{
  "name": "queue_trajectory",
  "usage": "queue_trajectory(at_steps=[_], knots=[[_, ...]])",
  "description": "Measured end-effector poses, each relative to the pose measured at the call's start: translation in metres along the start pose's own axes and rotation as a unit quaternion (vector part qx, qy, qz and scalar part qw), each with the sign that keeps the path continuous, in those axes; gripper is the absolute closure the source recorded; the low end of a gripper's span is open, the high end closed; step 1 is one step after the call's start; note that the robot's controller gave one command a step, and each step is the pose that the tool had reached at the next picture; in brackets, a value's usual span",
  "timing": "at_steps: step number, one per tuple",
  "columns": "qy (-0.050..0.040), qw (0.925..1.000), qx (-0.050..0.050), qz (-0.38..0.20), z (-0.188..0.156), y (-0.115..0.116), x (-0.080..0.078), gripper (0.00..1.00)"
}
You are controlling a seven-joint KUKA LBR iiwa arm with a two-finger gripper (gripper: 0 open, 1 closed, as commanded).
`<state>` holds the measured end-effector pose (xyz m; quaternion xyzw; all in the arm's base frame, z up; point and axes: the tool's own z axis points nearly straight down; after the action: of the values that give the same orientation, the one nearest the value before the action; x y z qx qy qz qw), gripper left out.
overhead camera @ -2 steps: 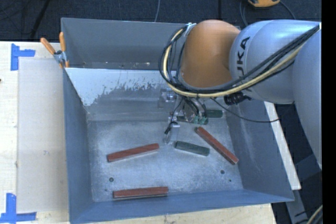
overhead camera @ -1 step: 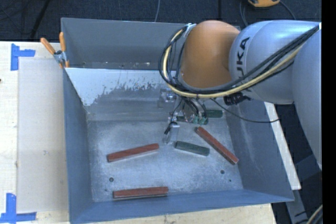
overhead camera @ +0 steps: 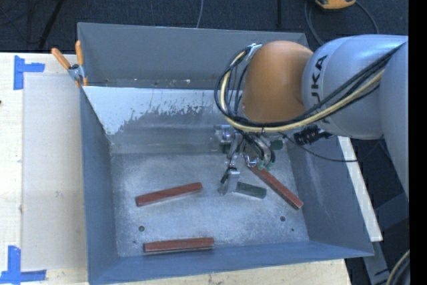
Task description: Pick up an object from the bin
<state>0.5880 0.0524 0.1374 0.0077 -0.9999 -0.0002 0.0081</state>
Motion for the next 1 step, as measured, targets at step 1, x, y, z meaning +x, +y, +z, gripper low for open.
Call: queue_trajectory(at_steps=[1], knots=[[-0.0145,0.9998,0.001,-0.014,0.0041,-0.0265,-0.0076,0.0]])
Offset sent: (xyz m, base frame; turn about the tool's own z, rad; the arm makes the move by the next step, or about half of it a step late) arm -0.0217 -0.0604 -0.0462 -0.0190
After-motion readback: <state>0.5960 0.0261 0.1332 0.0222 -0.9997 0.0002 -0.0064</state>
